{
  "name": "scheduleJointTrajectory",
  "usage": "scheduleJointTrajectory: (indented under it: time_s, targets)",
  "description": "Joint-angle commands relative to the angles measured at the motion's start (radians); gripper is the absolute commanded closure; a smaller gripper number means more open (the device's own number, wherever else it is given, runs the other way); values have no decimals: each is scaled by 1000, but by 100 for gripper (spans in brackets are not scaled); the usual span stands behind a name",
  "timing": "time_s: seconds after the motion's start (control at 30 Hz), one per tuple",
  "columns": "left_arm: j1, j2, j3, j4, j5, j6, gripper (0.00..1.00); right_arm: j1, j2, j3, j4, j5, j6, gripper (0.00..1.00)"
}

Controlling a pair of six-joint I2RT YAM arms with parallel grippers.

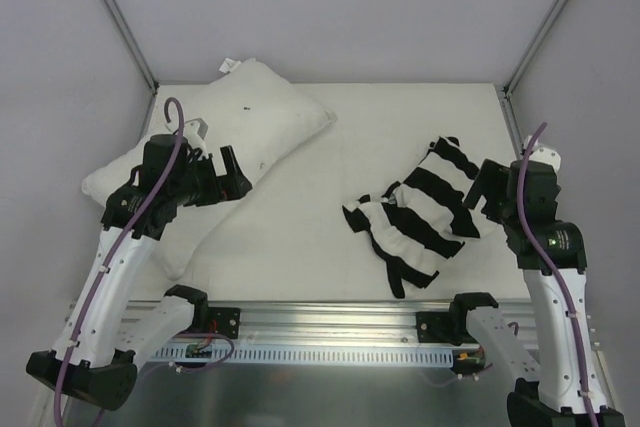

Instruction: Remove the pillowcase from the pillow

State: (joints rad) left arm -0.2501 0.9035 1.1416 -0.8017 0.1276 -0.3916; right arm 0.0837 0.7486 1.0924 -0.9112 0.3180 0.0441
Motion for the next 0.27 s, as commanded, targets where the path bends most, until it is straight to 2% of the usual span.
scheduleJointTrajectory:
  time_s: [0.0,0.23]
  targets:
    - [-5,-74,-63,65,6,19,1,7,-14,-34,41,29,17,4]
    - [-5,-94,-83,67,18,10,1,7,11,-60,66,16,33,4]
